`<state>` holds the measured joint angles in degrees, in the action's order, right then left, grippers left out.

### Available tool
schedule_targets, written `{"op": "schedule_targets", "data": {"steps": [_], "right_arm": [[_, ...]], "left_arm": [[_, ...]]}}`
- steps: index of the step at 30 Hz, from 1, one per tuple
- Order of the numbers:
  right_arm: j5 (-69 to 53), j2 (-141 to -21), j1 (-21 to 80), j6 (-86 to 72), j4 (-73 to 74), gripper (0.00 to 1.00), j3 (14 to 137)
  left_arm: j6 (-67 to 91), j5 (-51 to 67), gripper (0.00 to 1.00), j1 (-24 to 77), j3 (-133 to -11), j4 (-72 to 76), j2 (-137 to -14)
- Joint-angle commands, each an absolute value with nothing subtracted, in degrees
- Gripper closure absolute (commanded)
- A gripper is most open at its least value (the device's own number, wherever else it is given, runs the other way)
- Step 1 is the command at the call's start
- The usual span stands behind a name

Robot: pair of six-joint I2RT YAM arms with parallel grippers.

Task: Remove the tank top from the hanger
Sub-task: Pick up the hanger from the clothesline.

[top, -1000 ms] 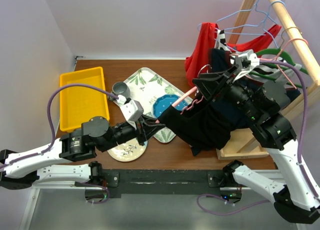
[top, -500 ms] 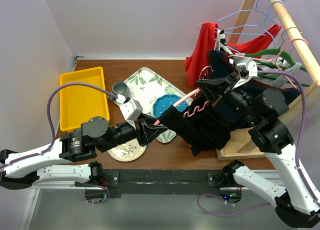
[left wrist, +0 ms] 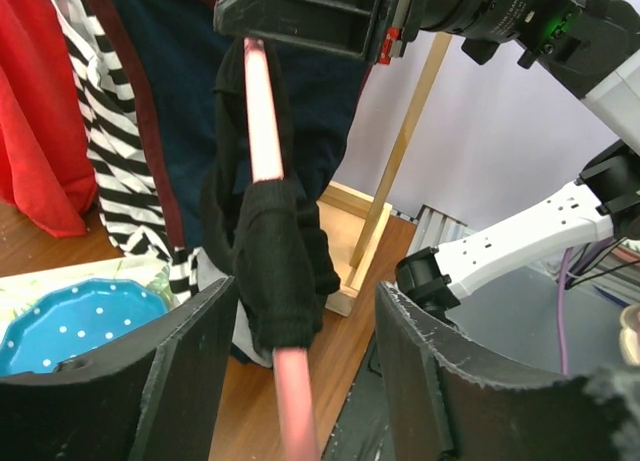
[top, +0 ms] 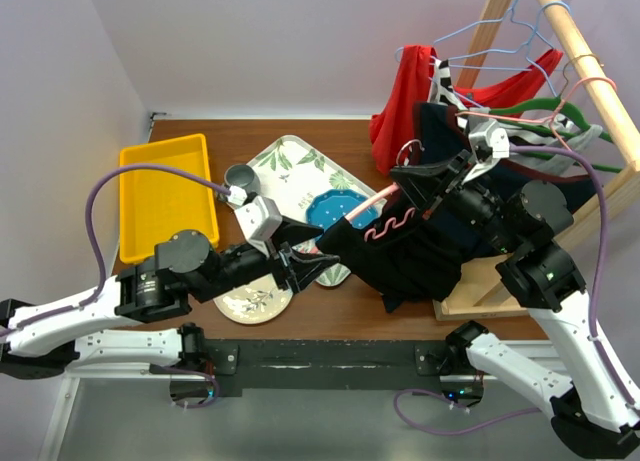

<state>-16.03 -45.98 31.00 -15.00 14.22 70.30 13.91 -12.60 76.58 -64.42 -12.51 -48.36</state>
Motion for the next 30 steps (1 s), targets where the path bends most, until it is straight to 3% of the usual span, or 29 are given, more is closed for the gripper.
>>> {"op": "schedule_targets", "data": {"steps": [1,2,4,6,8,9,12,15,18,19,27,29,30], "right_arm": [[-16.0,-45.17,30.85,-15.12,11.6,1.0,70.66],[-16.0,-45.35,30.94,-15.12,11.86,1.0,70.75],[-15.82,-45.53,30.85,-14.94,12.65,1.0,70.84],[-15.29,-45.53,30.85,-14.85,13.18,1.0,70.75],[-15.12,-45.53,30.94,-14.59,13.53,1.0,70.66],[-15.03,-45.61,30.94,-14.5,13.8,1.0,70.66],[-14.94,-45.79,30.94,-14.41,14.06,1.0,70.75],[-15.03,-46.05,30.94,-14.33,14.41,1.0,70.84],[-15.03,-46.32,30.94,-14.33,14.59,1.0,70.84],[-15.12,-46.32,30.94,-14.33,14.59,1.0,70.93],[-14.33,-46.58,30.94,-13.62,15.73,1.0,70.84],[-14.24,-46.67,30.94,-13.62,15.91,1.0,70.66],[-14.33,-46.58,31.02,-13.71,15.73,1.0,70.4]], "left_arm": [[10.29,-12.83,0.42,76.73,-68.2,-12.22,-50.53],[9.94,-12.83,0.55,76.73,-68.38,-12.04,-51.15],[9.58,-12.66,0.64,76.73,-68.99,-11.95,-51.59],[9.49,-12.65,0.64,76.73,-69.52,-11.95,-51.86],[9.4,-13.27,0.52,76.73,-69.7,-11.95,-51.68],[9.32,-13.97,0.51,76.73,-69.7,-12.04,-51.68],[8.96,-14.24,0.58,76.73,-69.78,-11.69,-51.33],[8.88,-13.98,0.69,76.73,-69.96,-11.69,-51.42],[8.35,-13.54,0.87,76.73,-70.13,-11.69,-51.77],[8.26,-13.27,1.0,76.73,-70.22,-11.78,-52.03],[8.96,-13.62,1.0,76.73,-70.31,-12.22,-51.86],[9.31,-14.06,0.74,76.73,-69.7,-11.87,-51.33],[9.49,-14.32,0.66,76.73,-69.44,-11.6,-51.15]]}}
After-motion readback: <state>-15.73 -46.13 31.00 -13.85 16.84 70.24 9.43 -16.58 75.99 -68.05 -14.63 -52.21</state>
